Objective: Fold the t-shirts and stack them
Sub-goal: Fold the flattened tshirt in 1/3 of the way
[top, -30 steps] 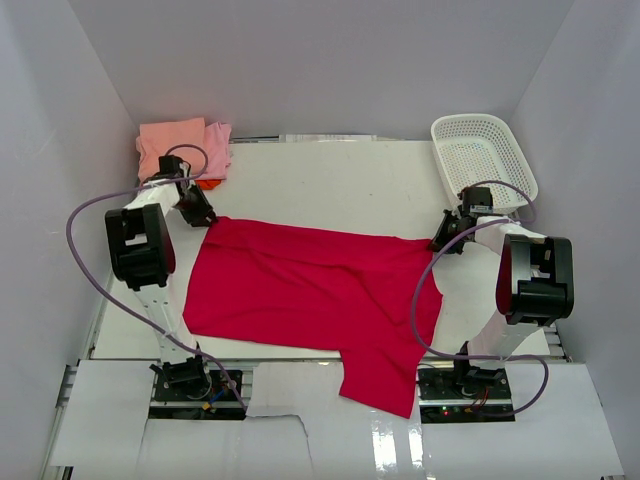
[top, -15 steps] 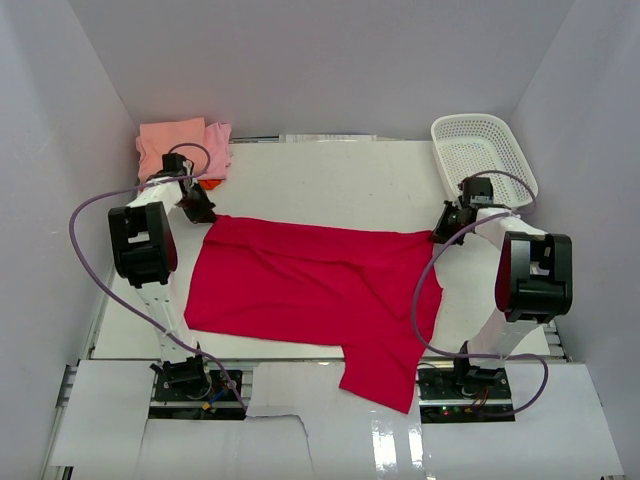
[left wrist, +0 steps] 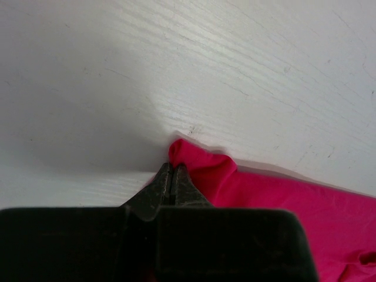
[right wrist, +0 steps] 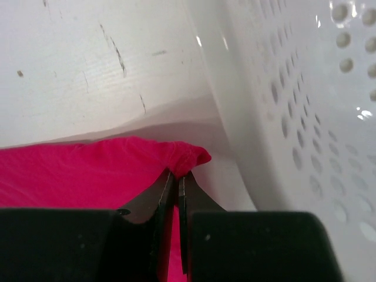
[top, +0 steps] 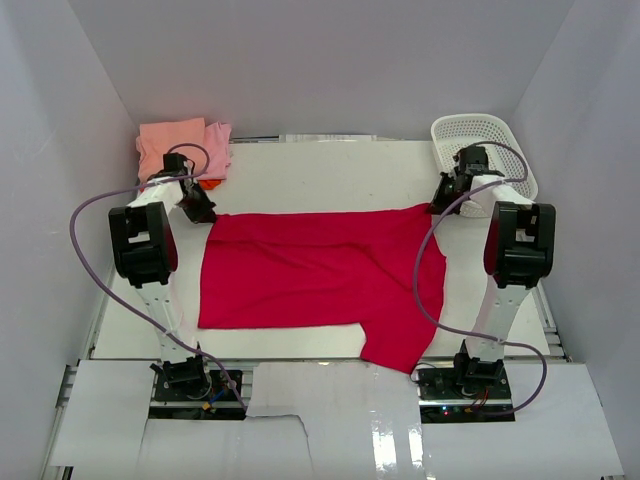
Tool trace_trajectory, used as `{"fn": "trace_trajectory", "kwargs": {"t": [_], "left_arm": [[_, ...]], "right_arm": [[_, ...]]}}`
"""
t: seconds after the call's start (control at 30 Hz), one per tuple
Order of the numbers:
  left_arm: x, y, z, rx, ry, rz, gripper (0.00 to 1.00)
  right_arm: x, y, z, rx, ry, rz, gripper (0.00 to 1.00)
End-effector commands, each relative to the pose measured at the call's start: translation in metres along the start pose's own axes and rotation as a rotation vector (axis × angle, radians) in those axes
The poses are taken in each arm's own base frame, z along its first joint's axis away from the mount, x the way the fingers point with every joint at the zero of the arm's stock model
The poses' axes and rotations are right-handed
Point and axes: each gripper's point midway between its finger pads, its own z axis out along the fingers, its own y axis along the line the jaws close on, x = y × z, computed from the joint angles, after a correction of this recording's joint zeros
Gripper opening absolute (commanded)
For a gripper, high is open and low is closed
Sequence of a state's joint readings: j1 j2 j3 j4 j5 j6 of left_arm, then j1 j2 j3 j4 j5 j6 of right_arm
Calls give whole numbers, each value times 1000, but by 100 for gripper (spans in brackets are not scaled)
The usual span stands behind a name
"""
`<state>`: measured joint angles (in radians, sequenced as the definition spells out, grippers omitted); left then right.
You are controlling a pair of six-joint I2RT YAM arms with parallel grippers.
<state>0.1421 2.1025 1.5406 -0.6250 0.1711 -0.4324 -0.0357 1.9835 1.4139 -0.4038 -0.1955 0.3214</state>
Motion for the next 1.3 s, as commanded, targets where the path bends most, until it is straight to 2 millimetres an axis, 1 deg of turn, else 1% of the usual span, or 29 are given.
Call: {"fn": "trace_trajectory", "kwargs": {"t": [0.0,0.07,0.1,0.13,0.2,0.23,0.3,0.33,0.4,0.43,0.5,0.53,0.57,0.6,0.63,0.67,0.73,0.77,0.87,0.97,1.0,1.03,1.07,1.1,1.13,1.17,1.2,1.27], "left_arm": [[1,29,12,-109,3,-30,0],[-8,29,12,-115,-23,-42,0],[-7,29,13,-117,-20,-41,0],[-12,27,13,-114,-29,-45,0],[-15,29,17,-119,-30,-48,0],[-21,27,17,-114,-43,-49,0],[-25,29,22,-120,-45,-50,0],[-33,26,21,-114,-61,-44,0],[-39,29,24,-125,-62,-45,0],[-49,26,22,-120,-83,-38,0],[-53,28,25,-123,-83,-38,0],[-56,27,26,-121,-85,-36,0],[-63,24,24,-113,-100,-35,0],[-63,24,28,-113,-93,-36,0],[-65,23,29,-110,-97,-35,0],[-71,21,28,-103,-107,-35,0],[-71,22,35,-106,-102,-34,0],[-73,21,35,-103,-104,-32,0],[-77,19,37,-97,-111,-33,0],[-81,15,35,-84,-118,-28,0],[-82,15,33,-83,-123,-27,0],[-82,15,32,-85,-124,-24,0],[-84,13,29,-78,-131,-22,2],[-87,10,21,-72,-146,-18,5],[-87,10,19,-74,-149,-16,7],[-90,9,14,-73,-162,-18,12],[-97,5,2,-68,-195,-16,17],[-104,2,-11,-68,-232,-18,28]], "right_arm": [[-19,12,7,-40,-7,-26,8],[-27,14,15,-43,-10,-28,8],[-29,15,17,-48,-10,-29,8],[-31,16,20,-53,-10,-31,8],[-37,19,27,-72,-11,-28,8],[-38,21,29,-81,-9,-26,8],[-44,25,36,-94,-14,-28,8],[-46,27,37,-99,-17,-29,8],[-48,29,43,-107,-12,-32,8],[-58,34,42,-112,-31,-39,8],[-60,36,46,-117,-26,-44,8],[-69,41,45,-126,-44,-51,8],[-69,42,49,-130,-40,-54,8],[-73,45,49,-143,-46,-59,8],[-82,50,47,-154,-67,-68,8],[-82,50,53,-148,-60,-69,8],[-86,52,56,-152,-59,-73,8],[-94,54,58,-152,-73,-78,8],[-101,56,62,-159,-78,-87,8],[-103,58,64,-169,-83,-93,8],[-101,57,65,-168,-80,-94,9],[-102,57,64,-169,-83,-97,17],[-101,57,63,-172,-84,-103,23],[-102,59,60,-178,-97,-109,29],[-104,60,58,-179,-108,-115,35],[-102,78,52,-197,-118,-150,38],[-105,79,49,-193,-131,-159,40],[-115,83,37,-192,-166,-182,42]]}}
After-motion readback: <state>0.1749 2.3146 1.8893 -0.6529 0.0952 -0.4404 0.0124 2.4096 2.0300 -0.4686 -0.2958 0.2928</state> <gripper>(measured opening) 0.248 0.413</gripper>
